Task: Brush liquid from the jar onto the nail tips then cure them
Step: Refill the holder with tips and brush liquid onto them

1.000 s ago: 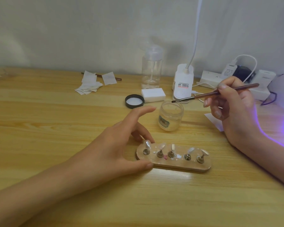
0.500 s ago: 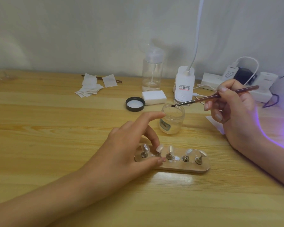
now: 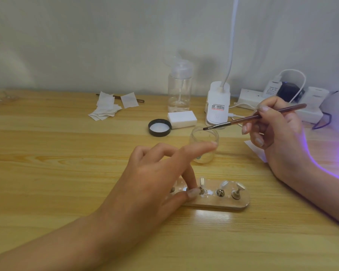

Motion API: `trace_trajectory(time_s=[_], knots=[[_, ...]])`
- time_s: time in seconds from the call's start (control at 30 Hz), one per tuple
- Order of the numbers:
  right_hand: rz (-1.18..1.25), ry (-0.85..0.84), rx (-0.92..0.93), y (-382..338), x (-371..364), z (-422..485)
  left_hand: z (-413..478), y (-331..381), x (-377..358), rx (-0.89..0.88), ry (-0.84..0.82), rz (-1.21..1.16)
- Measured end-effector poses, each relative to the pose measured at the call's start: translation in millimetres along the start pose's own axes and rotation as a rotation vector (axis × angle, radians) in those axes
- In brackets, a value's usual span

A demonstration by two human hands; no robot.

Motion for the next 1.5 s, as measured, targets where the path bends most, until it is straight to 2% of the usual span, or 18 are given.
trace_trajectory(time_s=[0.07, 0.13, 0.2, 0.27, 0.37, 0.43, 0.53, 0.6, 0.8, 1.5], knots=[[0.001, -0.002, -0.004, 0.6, 0.5, 0.0, -4.5, 13.9, 13.0, -0.140, 0.075, 0.007], [0.020, -0.001, -0.018, 1.7, 0.5, 0.5, 3.4, 29.3, 13.8, -0.290, 0.074, 0.076], [0.046, -0.002, -0.036, 2.8, 0.1, 1.1, 33.9, 15.1, 2.5, -0.117, -0.070, 0.172], [0.056, -0.008, -0.040, 3.2, -0.4, 1.6, 44.3, -6.5, 2.7, 0.060, -0.165, 0.110], [0.041, -0.019, -0.037, 3.3, -1.0, 2.0, 50.5, 4.5, 49.5, -0.049, 0.154, -0.141], [0.040, -0.030, -0.044, 3.9, -2.2, 2.1, 53.0, -13.5, 51.0, 0.015, 0.164, -0.296], [0.030, -0.048, -0.048, 3.8, -4.2, 1.6, 69.9, -46.9, 24.7, 0.232, 0.127, -0.467], [0.022, -0.049, -0.045, 3.7, -4.8, 1.8, 74.1, -61.4, 16.4, 0.308, 0.156, -0.590], [0.021, -0.040, -0.044, 4.3, -4.2, 2.5, 69.4, -77.9, -8.3, 0.332, 0.233, -0.693], [0.073, -0.073, -0.084, 9.6, -5.4, 2.0, 57.2, -89.1, -25.0, 0.385, 0.189, -0.692]])
Point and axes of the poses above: each hand's wrist, its own z-axis towards the middle knuckle, its own x-axis out of the back of the hand, y = z × x, the point moved 9 cm from there along z, towards the middle knuckle, and after that the axes turned 12 degrees about y, right-handed, at the moved point
